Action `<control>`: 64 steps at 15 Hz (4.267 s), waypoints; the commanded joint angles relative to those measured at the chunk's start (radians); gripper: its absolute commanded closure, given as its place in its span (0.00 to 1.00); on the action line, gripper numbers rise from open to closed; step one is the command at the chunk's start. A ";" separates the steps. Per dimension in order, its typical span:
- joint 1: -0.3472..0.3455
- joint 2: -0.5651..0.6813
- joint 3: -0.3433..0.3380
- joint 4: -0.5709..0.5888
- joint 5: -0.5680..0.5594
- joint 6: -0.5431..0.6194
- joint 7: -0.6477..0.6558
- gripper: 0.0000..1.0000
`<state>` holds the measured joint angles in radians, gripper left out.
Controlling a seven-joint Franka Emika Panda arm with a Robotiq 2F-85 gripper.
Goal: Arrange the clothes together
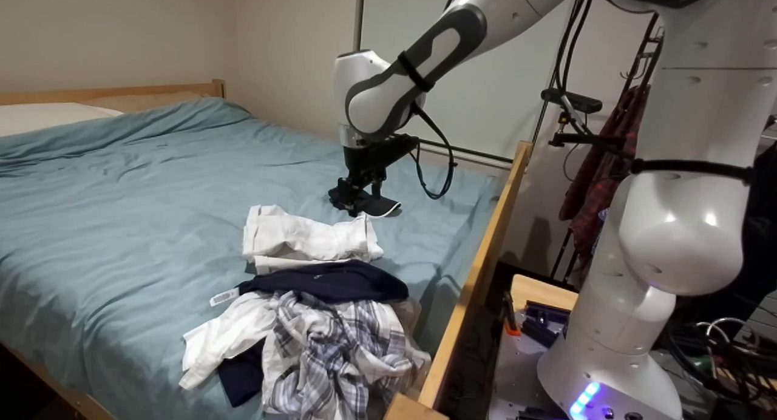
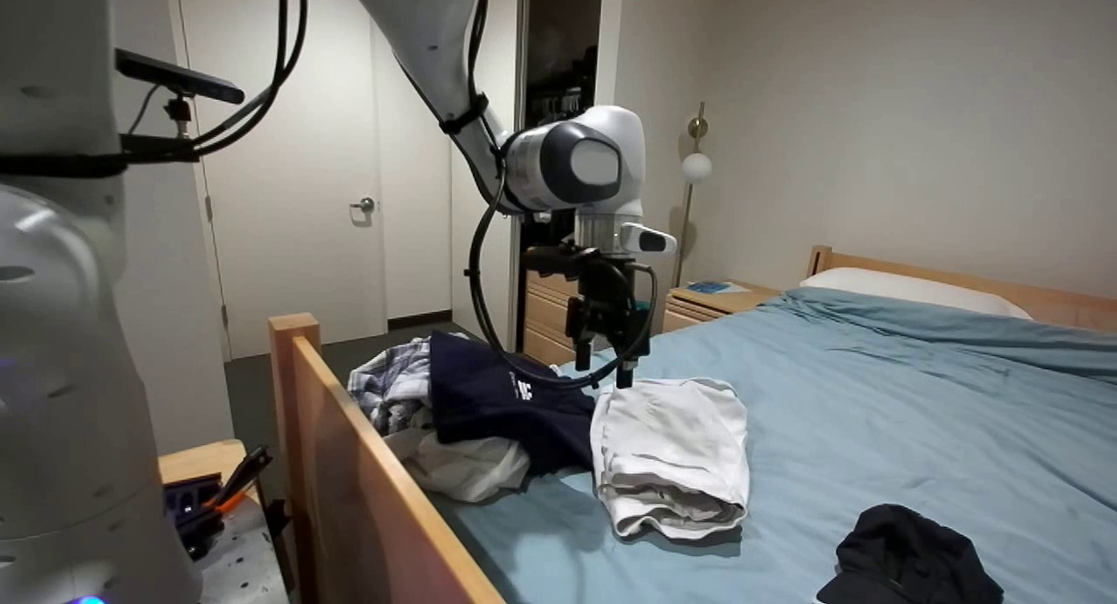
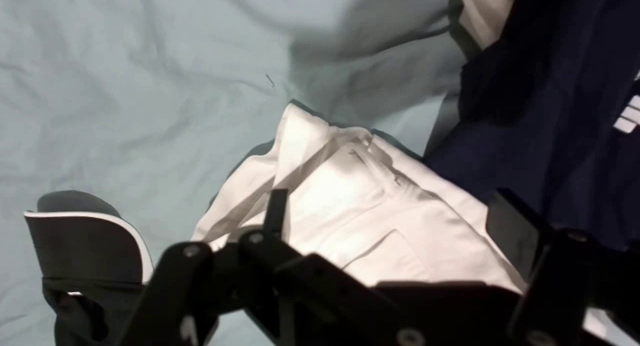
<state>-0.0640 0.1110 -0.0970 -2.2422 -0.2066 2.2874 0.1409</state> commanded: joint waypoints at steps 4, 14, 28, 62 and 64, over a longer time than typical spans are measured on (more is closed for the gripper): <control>-0.024 -0.006 0.022 -0.019 0.192 0.002 -0.248 0.00; 0.020 -0.089 0.117 -0.052 0.418 -0.312 -0.679 0.00; 0.082 -0.068 0.136 -0.051 0.356 -0.301 -0.635 0.00; 0.192 -0.083 0.216 -0.395 -0.083 0.368 -0.172 0.00; 0.195 -0.083 0.209 -0.399 -0.075 0.382 -0.178 0.00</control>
<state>0.1426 0.0167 0.1162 -2.6385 -0.2560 2.6285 -0.0630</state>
